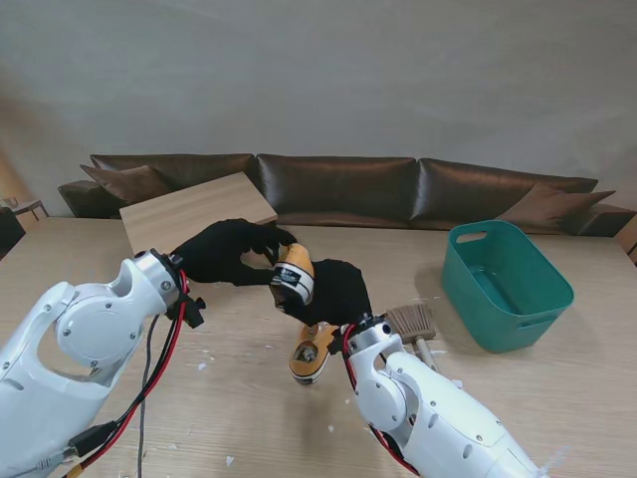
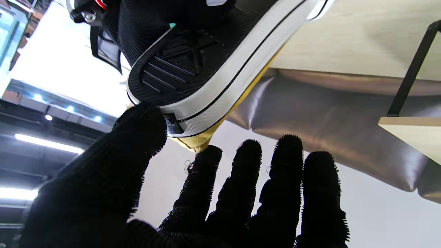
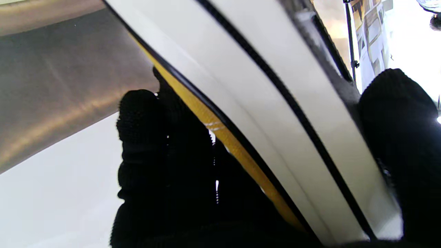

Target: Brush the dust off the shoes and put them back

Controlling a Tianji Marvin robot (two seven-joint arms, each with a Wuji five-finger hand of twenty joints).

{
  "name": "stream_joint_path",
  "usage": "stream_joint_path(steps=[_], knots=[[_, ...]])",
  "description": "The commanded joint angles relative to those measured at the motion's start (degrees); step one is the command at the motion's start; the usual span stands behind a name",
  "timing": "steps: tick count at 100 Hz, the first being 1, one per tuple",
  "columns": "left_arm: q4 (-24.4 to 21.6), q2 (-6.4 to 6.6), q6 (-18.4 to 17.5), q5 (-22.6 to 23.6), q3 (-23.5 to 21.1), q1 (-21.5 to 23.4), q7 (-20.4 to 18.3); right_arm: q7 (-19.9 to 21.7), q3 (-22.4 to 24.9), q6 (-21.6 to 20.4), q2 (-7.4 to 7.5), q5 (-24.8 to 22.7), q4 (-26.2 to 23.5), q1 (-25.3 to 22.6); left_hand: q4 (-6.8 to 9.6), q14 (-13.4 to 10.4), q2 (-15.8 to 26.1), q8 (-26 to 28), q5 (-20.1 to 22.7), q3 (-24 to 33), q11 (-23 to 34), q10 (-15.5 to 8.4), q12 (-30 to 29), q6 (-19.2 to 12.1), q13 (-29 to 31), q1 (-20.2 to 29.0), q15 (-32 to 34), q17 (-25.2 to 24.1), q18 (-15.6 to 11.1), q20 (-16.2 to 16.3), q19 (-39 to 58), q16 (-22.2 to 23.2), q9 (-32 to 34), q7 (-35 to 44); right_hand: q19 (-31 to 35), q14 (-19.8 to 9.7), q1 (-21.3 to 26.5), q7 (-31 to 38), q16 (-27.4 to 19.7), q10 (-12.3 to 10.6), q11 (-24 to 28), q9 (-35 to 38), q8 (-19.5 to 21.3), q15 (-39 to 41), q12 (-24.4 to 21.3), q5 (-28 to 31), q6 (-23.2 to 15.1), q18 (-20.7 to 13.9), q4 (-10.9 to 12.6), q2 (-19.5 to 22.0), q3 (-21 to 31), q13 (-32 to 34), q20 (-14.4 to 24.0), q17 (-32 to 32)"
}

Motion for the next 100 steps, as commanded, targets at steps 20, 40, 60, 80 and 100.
stream_joint_path(steps=[20, 40, 60, 80, 100], knots=[[-1.90, -0.79, -2.12, 5.45, -5.42, 6.06, 2.13, 0.82, 0.52, 0.73, -1.71, 2.80, -1.72, 0.16, 3.25, -1.10, 2.40, -3.65, -5.49, -0.37, -3.09, -0.48, -6.13, -2.81, -8.39, -0.41, -8.45, -5.77, -3.28, -4.75, -13.24, -7.00, -8.23, -4.95, -1.07, -5.94, 12.84, 8.76, 2.67, -3.62, 3.55, 4.55, 4.57, 6.42, 3.62, 3.15, -12.40, -5.62, 2.97, 4.88, 14.83, 4.15, -0.80, -3.11], [-1.93, -1.09, -1.32, 6.24, -8.43, 11.64, 3.83, 2.39, 2.80, 1.75, -1.74, 5.24, -4.26, -0.72, 2.49, -2.41, 1.41, -5.46, -8.43, -1.43, -3.73, -1.31, -7.91, -3.58, -12.11, -2.36, -11.31, -7.87, -4.79, -5.86, -20.26, -9.35, -11.58, -6.49, -1.33, -5.47, 13.35, 8.53, 2.65, -3.14, 3.17, 4.63, 4.84, 6.66, 4.05, 3.12, -11.67, -5.01, 3.01, 5.14, 14.47, 4.03, -0.50, -3.32], [2.21, -1.66, 1.36, -0.52, -4.69, 11.18, 4.62, 5.69, 6.20, 2.61, -0.78, 6.69, -11.12, -3.74, 1.23, -2.72, -0.67, -7.79, -10.93, 0.62, -4.56, -0.75, -9.25, -3.39, -16.35, -7.53, -13.68, -8.19, -5.07, -4.33, -30.62, -11.10, -15.65, -7.81, -1.71, -5.00, 13.82, 8.32, 2.32, -2.95, 2.83, 4.26, 5.03, 6.03, 4.30, 2.91, -11.39, -4.48, 3.15, 5.64, 13.81, 3.82, -0.27, -4.13], [6.35, -1.72, 1.64, -4.64, 0.65, 6.46, 3.51, 7.79, 8.53, 1.28, -0.32, 9.00, -15.87, -6.58, -0.60, -2.86, -3.48, -8.70, -13.48, 6.60, -4.99, -1.00, -9.47, -4.03, -18.12, -13.78, -14.29, -7.63, -5.29, -0.29, -37.76, -11.10, -18.02, -8.72, -2.17, -4.73, 14.34, 8.12, 2.02, -2.90, 2.59, 3.91, 5.25, 5.14, 4.56, 2.65, -11.34, -4.04, 3.36, 6.02, 13.23, 3.80, -0.06, -4.96], [9.02, -2.35, 0.86, -8.87, 4.32, 3.61, 4.64, 8.67, 9.46, -0.76, -0.30, 11.20, -18.14, -8.24, -1.15, -2.70, -4.75, -10.93, -16.87, 9.22, -5.11, -1.30, -9.57, -7.15, -18.51, -15.59, -14.32, -8.35, -5.49, 1.41, -38.61, -10.89, -19.47, -11.10, -2.43, -4.82, 14.57, 8.02, 1.96, -3.06, 2.50, 3.60, 5.52, 4.57, 4.76, 2.54, -11.53, -3.93, 3.44, 6.50, 12.83, 3.74, 0.15, -5.39]])
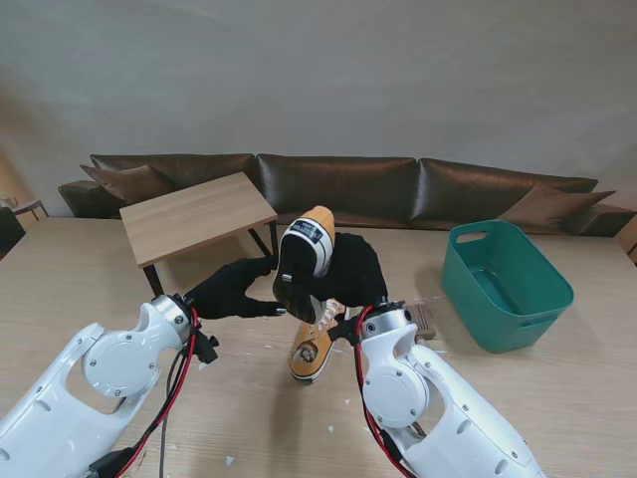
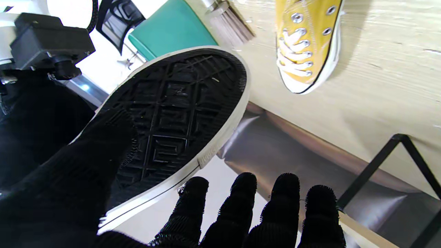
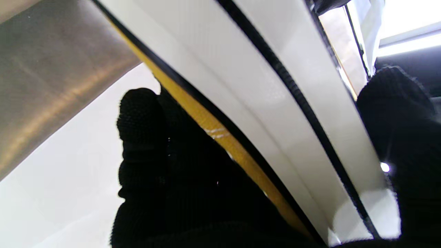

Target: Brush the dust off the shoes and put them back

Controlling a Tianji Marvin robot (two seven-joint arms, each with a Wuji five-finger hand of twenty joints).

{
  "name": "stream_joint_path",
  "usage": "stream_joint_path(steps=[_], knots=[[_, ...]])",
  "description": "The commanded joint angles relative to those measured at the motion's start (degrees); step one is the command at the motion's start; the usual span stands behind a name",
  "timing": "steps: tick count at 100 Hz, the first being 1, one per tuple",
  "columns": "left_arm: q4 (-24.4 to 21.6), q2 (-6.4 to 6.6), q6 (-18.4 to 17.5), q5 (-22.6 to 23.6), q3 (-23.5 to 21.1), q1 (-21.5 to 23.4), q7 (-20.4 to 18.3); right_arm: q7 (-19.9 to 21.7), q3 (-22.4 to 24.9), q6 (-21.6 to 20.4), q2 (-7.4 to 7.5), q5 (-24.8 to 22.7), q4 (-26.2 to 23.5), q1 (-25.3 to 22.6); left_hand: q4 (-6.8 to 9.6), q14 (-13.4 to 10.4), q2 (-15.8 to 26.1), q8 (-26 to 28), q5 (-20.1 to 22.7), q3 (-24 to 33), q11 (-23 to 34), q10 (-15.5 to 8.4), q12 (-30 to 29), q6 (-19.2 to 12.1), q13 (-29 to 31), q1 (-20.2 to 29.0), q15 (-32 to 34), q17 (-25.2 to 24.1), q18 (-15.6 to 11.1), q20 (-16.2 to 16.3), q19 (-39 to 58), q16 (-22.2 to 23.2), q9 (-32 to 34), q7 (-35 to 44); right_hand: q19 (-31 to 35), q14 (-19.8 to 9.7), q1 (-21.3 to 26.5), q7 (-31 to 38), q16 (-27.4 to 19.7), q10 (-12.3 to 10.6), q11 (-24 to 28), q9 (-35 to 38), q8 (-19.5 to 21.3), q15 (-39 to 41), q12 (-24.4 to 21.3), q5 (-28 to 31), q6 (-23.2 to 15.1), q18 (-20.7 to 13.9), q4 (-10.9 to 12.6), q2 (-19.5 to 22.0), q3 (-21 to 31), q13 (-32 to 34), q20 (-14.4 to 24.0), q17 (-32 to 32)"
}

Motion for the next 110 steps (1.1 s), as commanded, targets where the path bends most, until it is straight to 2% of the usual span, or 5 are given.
stream_joint_path(steps=[1, 48, 60, 74, 110], knots=[[0.22, -1.06, -0.66, -1.04, 0.48, -0.18, -0.22, 0.47, -0.13, -0.87, -0.37, 0.75, -1.47, -0.42, -2.11, -0.56, -3.90, -0.94, -2.08, 1.87, -0.76, -0.67, -0.41, -2.55, -2.23, -2.76, -0.86, -0.65, -1.96, 0.86, -2.24, -0.31, -1.51, -1.21, -2.42, -3.69, 13.87, 6.39, 0.67, -3.42, 1.19, 1.65, 3.19, 0.71, 1.68, 1.76, -11.96, -3.29, 4.08, 6.53, 12.83, 2.54, 0.17, -6.48], [0.04, -2.46, -0.54, -13.92, 3.11, 2.28, 1.18, -0.62, -0.72, -2.44, -1.79, 6.04, 0.26, -0.06, 0.04, 2.12, -1.77, 21.87, 14.73, -2.29, 8.35, -0.52, 20.92, -1.48, 8.10, 6.53, 19.18, 2.92, 0.02, 24.73, 23.21, 19.97, 10.69, 17.81, -2.97, -3.89, 13.90, 6.09, 0.56, -4.02, 0.71, 1.20, 3.79, -0.68, 1.54, 1.39, -12.74, -2.92, 4.19, 6.73, 12.42, 2.55, 0.40, -8.06], [0.66, -3.20, -1.03, -16.36, 4.65, 2.48, 3.23, -0.62, -0.95, -2.27, -2.28, 8.23, 0.77, 0.03, -2.19, 2.46, -2.35, 41.49, 17.28, -8.54, 12.95, -1.29, 30.60, -1.20, 12.11, 15.47, 29.97, 2.20, -0.65, 18.19, 44.68, 25.59, 16.80, 36.29, -2.92, -3.74, 14.03, 6.06, 0.67, -3.74, 0.63, 1.27, 3.75, -0.70, 1.43, 1.43, -12.55, -2.77, 4.22, 6.72, 12.35, 2.55, 0.48, -8.21], [0.70, -3.83, -1.41, -18.67, 5.97, 2.73, 4.87, -0.33, -1.01, -1.90, -2.56, 9.91, 1.45, 0.21, 0.02, 3.18, -0.15, 41.22, 19.66, -16.15, 15.46, -2.45, 42.90, 1.37, 21.93, 27.85, 37.04, 9.85, 1.83, 14.26, 54.99, 25.44, 26.91, 57.73, -2.82, -3.47, 14.16, 5.77, 0.74, -3.67, 0.23, 0.96, 3.40, -0.93, 1.12, 1.11, -12.24, -2.36, 4.27, 7.06, 11.91, 2.48, 0.59, -8.66], [-1.30, -6.30, -0.47, -23.13, 6.33, 4.93, 13.22, 0.35, -0.95, -1.27, -3.03, 12.90, 4.30, 0.91, -1.93, -4.05, -8.91, 38.10, 23.06, -3.81, 14.24, -6.05, 26.97, 5.76, 51.46, 28.48, 40.72, 39.05, 9.28, 2.07, 65.31, 18.54, 51.03, 66.47, -2.93, 0.26, 14.47, 3.07, 1.12, -1.73, -0.75, -3.61, -5.34, -3.22, -0.34, -4.68, -7.97, 1.77, 5.46, 9.94, 7.01, 0.35, 1.58, -14.66]])
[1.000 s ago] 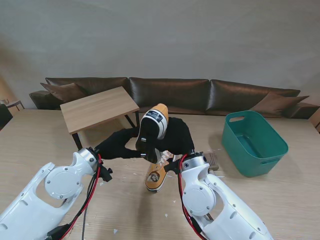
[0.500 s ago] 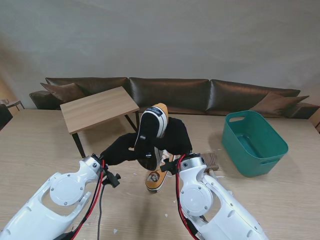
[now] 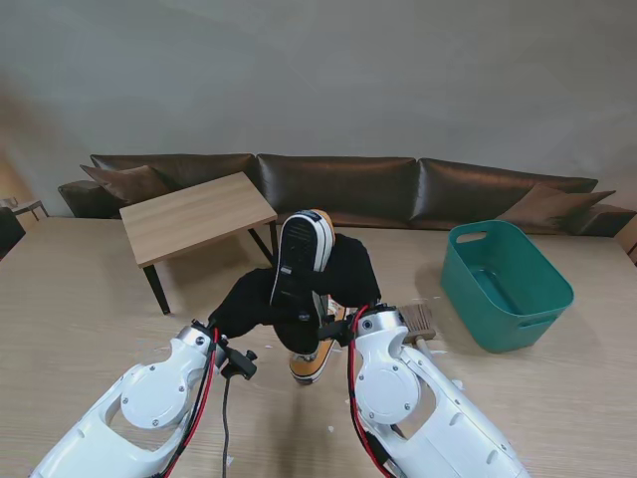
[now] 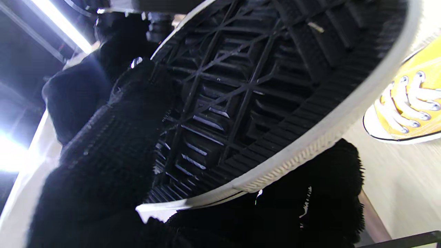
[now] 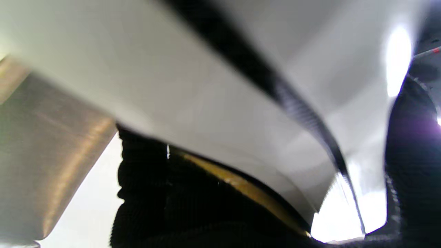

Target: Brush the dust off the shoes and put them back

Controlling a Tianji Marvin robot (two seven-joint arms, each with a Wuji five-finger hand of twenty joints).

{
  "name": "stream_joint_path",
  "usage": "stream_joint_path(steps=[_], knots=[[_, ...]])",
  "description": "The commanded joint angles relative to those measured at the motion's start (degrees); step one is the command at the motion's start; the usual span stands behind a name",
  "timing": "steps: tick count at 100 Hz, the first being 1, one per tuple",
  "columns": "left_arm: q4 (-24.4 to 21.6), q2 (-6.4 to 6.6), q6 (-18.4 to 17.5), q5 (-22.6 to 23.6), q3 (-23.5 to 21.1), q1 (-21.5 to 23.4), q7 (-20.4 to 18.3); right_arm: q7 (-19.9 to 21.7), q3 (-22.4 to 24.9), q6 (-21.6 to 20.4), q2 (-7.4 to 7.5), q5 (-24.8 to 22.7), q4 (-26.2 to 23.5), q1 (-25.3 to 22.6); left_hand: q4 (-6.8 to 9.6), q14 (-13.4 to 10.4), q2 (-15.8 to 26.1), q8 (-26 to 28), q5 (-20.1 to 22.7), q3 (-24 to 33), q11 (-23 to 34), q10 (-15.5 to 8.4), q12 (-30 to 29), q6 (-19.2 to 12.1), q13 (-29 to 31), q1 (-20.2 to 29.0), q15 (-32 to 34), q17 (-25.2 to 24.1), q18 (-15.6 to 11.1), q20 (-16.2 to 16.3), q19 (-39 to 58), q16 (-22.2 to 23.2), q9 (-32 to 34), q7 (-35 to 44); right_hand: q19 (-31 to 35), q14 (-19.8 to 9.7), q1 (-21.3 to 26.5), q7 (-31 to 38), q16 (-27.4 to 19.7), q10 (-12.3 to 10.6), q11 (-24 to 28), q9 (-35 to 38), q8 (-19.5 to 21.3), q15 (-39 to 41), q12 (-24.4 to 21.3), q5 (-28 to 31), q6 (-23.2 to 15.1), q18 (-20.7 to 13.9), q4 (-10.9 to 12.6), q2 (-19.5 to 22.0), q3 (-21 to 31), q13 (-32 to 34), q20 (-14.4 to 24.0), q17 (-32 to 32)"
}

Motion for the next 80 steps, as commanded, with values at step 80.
stream_joint_path(steps=[80], knots=[[-2.48, -2.39, 6.67, 3.20, -5.39, 5.00, 4.77, 4.46, 2.37, 2.94, -0.27, 6.71, 1.56, -0.24, 2.41, -9.88, 2.79, 4.06, 3.43, 14.54, 5.33, -4.57, 3.24, -5.44, 11.45, 10.75, 18.49, 12.44, -5.95, -5.09, 4.22, 3.68, 6.24, 22.65, -10.02, 6.76, -4.11, -17.58, -1.93, 2.91, 3.52, -32.53, -13.32, -1.16, -11.03, -42.66, 8.59, 5.17, 14.31, 17.34, -5.38, -21.24, 5.78, -29.82]])
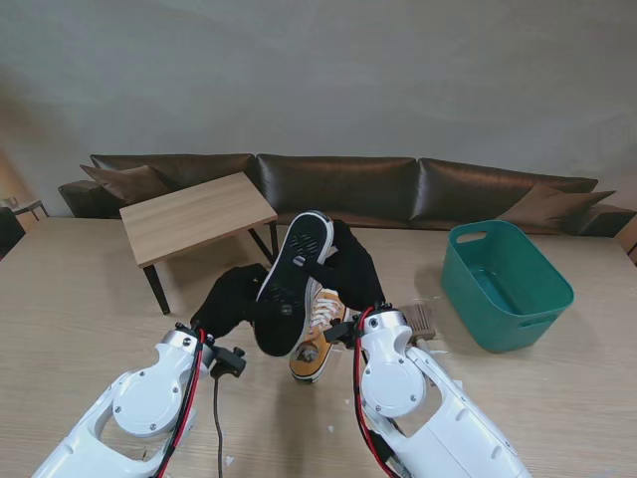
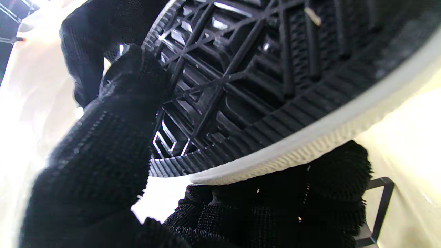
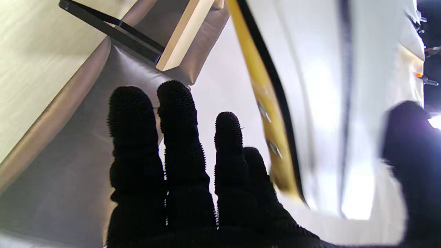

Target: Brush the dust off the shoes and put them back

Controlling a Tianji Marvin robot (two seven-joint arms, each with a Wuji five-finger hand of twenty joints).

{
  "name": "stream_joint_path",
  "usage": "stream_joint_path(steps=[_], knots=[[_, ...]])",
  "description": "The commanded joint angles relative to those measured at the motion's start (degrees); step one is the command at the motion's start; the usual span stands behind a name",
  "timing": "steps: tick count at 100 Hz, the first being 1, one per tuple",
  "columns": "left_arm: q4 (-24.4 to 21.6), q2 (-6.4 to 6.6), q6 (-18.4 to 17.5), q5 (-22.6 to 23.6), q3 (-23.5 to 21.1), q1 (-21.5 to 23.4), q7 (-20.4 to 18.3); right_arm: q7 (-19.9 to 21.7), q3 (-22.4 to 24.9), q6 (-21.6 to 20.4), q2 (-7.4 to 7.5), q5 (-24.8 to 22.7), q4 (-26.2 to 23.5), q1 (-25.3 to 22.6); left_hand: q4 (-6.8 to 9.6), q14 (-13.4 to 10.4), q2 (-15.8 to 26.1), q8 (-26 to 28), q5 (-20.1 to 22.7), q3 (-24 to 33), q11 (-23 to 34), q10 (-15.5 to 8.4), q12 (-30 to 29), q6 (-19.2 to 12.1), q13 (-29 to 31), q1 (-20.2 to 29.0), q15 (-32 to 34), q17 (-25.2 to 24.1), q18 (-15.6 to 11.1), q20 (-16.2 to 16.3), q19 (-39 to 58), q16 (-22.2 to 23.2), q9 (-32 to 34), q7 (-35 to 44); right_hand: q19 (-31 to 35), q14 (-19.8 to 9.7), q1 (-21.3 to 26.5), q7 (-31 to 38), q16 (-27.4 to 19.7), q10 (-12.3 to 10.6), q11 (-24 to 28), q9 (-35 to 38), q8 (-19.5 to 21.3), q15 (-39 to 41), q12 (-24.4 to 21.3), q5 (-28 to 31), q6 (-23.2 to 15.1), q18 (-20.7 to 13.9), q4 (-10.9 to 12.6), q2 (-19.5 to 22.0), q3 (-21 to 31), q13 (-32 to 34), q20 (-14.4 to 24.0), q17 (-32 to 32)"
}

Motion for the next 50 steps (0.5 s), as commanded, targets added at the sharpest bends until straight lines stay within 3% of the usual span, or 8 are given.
stream_joint_path(steps=[1, 10, 35, 50], knots=[[1.00, -0.21, 0.10, -0.32, -0.58, 0.67, -0.18, 0.43, 0.64, 0.31, 0.09, 0.18, -0.38, 0.05, 6.67, -8.26, 5.72, 4.64, 2.71, 14.85, 1.67, -2.93, 1.55, -3.90, 7.29, 11.64, 10.25, 2.38, -3.74, -0.65, -0.14, 2.11, 3.40, 13.65, -1.23, 0.47, 2.22, 0.80, -0.13, 0.36, 0.58, -1.58, -0.68, 1.01, -0.71, -3.79, -4.48, 0.05, 3.50, 3.30, 3.82, -1.45, 1.25, -28.27], [1.25, -0.28, 0.14, -0.22, -0.93, 1.14, 0.19, 0.61, 0.74, 0.69, 0.13, 0.34, -0.56, -0.09, 7.13, -8.13, 5.88, 5.08, 2.27, 15.51, 2.04, -1.86, 3.03, -3.08, 7.32, 11.86, 11.12, 1.99, -3.43, 0.00, 0.42, 2.44, 2.69, 14.02, -1.45, 0.66, 2.00, 0.83, -0.23, 0.58, 0.49, -1.91, -1.11, 0.99, -0.85, -3.83, -3.94, 0.33, 3.47, 3.63, 3.27, -1.79, 1.34, -28.57], [1.01, -0.30, 1.17, 2.41, -2.80, 2.70, 1.56, 0.17, 1.22, 1.70, 0.17, -0.35, -0.27, -0.17, 7.86, -8.07, 5.80, 5.65, 1.80, 16.57, 2.35, -2.09, 4.92, -2.33, 7.27, 11.74, 12.38, 1.56, -3.69, 0.62, 1.19, 2.83, 2.21, 14.40, -2.01, 0.96, 1.81, 1.20, -0.34, 0.98, 0.48, -2.54, -1.87, 1.05, -1.01, -3.12, -5.52, 0.77, 3.77, 4.94, 1.74, -2.48, 1.68, -29.05], [0.87, -0.08, 3.75, 4.68, -3.86, 3.36, 1.31, 0.47, 1.91, 1.81, 0.44, -0.80, 0.23, -0.55, 7.84, -8.20, 5.92, 5.72, 1.77, 16.48, 2.29, -1.99, 5.24, -2.41, 7.30, 11.73, 12.48, 1.68, -3.78, 0.61, 1.29, 2.81, 2.16, 14.42, -2.04, 1.09, 1.91, 1.61, -0.35, 1.45, 0.44, -2.11, -2.02, 1.24, -1.07, -1.03, -6.54, 1.07, 4.01, 5.74, 1.38, -2.26, 1.93, -28.78]])
